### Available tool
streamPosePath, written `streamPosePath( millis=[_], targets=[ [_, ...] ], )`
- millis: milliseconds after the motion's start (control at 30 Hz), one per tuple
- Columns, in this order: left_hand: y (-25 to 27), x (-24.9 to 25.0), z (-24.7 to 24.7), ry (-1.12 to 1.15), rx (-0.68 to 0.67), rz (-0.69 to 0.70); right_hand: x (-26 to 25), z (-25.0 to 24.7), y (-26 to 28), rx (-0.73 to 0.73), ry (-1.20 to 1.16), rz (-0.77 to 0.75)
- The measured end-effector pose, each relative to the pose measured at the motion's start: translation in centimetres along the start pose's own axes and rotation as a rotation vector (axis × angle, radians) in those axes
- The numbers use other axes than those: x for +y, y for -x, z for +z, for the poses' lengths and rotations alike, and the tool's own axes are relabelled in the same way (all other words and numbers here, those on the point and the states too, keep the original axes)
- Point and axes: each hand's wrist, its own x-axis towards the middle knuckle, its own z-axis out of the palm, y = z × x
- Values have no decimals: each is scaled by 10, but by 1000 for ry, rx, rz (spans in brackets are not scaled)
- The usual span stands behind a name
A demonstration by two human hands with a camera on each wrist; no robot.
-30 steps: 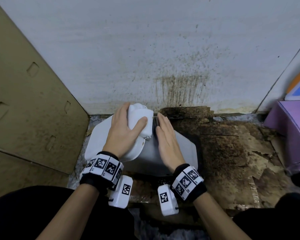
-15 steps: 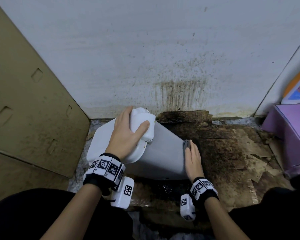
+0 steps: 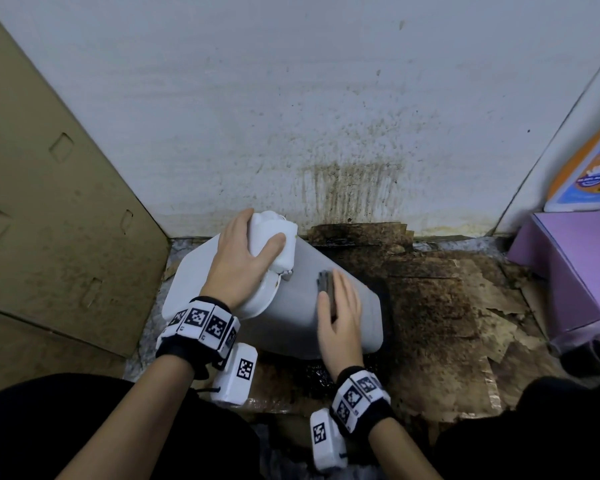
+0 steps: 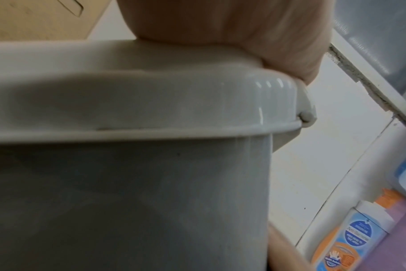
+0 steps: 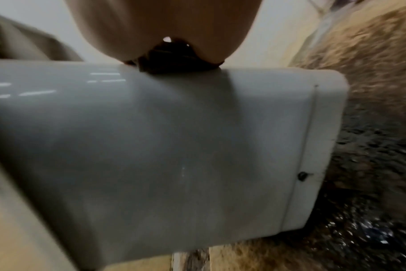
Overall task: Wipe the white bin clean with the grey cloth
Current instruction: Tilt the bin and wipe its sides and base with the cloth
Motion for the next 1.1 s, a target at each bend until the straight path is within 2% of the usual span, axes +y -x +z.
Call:
streamPosePath(
  millis=[133,233,300,433,467,533,667,800,900,1100],
  targets=[
    [0,2,0,7,1,-3,-22,13,18,-28,22,-243],
    [1,5,-1,2,-7,-12,-25,16,21,-11,51,-313],
    [1,8,0,-8,-11,-9,-26,12,19,0,28,-292],
    [-1,10,1,-22,-4,-18,-46,3,13,50,-211,-77],
    [-2,11,2,-21,-7,-19,-54,3,15,67,-284,-54],
    [-3,13,3,-10,-14,-25,-71,7,22,73,-315,-108],
    [-6,13,4,22,-20,-29,-78,25,43,66,-176,-285],
    [-5,12,3,9,-17,-24,-68,33,53,53,140,-490],
    [-4,11,2,5,-16,-26,-67,33,53,25,276,-535],
    [-2,14,2,-8,-39,-21,-61,23,44,6,384,-579]
  ],
)
